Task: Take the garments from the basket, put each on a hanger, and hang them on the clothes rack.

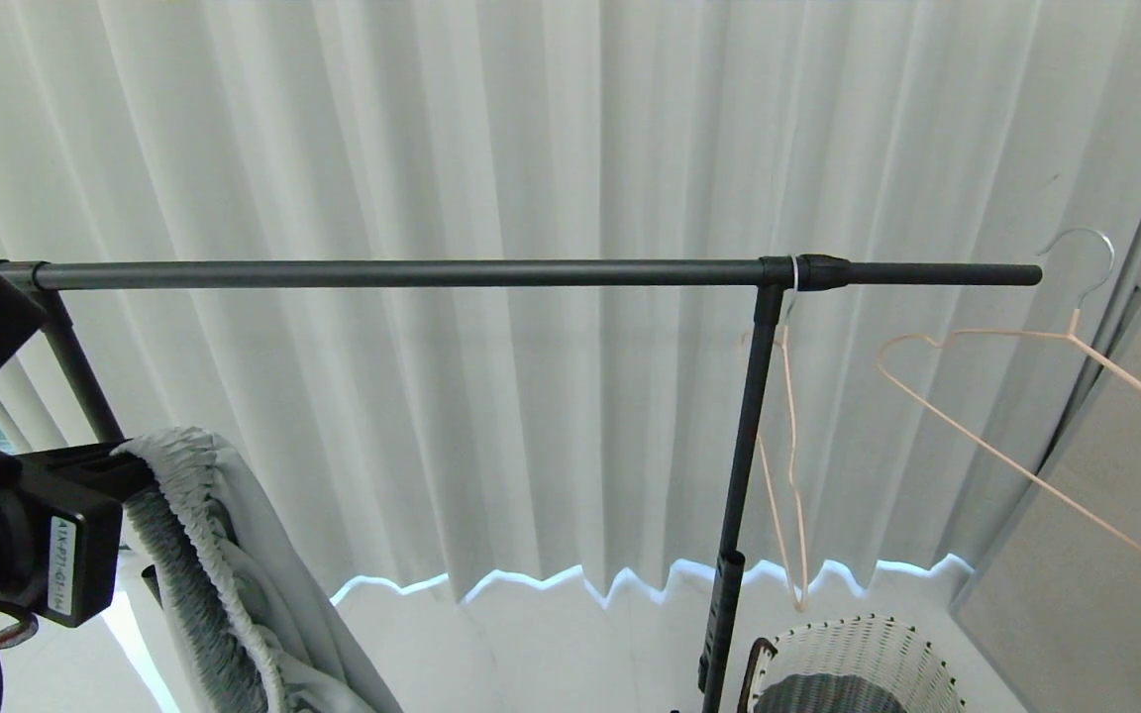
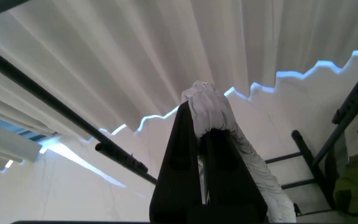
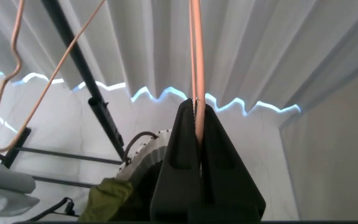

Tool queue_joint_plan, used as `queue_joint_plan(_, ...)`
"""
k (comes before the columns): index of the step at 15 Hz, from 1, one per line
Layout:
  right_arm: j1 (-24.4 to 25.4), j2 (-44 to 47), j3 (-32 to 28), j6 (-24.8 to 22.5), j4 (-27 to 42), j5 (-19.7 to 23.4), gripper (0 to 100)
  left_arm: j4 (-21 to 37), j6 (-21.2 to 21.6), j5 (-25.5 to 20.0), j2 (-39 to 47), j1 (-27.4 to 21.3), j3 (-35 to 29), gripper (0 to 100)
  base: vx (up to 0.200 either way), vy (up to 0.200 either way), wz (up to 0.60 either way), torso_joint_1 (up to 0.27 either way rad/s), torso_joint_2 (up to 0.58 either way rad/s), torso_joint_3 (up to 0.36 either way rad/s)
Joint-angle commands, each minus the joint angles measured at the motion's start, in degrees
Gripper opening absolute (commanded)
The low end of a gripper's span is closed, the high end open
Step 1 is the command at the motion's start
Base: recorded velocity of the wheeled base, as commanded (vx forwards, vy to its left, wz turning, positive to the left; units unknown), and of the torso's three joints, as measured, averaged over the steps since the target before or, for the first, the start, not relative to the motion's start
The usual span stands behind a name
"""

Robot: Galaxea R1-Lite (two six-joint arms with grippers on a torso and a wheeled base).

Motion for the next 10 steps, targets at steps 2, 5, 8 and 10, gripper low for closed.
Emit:
queue_joint_plan(2, 0.06, -5.78, 2.92, 0.07, -0.1, -0.03, 0, 0.01, 0.0, 0.05, 0.06, 0.02, 0.52, 0, -0.1, 0.0, 0.0, 0.001, 0.0, 0.001)
queue_joint_plan(5, 0.06, -7.45, 3.53, 0.16, -0.1, 0.05, 0, 0.01, 0.0, 0.14, -0.03, 0.02, 0.7, 0, -0.2, 0.0, 0.0, 0.009, 0.0, 0.002)
queue_joint_plan(8, 0.06, -7.63, 3.89, 0.07, -0.02, 0.05, 0, 0.01, -0.09, 0.14, 0.06, 0.72, 0.87, 0, -0.2, 0.0, 0.0, -0.009, 0.0, 0.005)
queue_joint_plan(10, 0.06, -7.63, 4.15, 0.07, -0.1, 0.05, 0, 0.01, -0.09, 0.05, 0.15, 1.78, 0.87, 0, -0.2, 0.0, 0.0, 0.0, 0.0, 0.007)
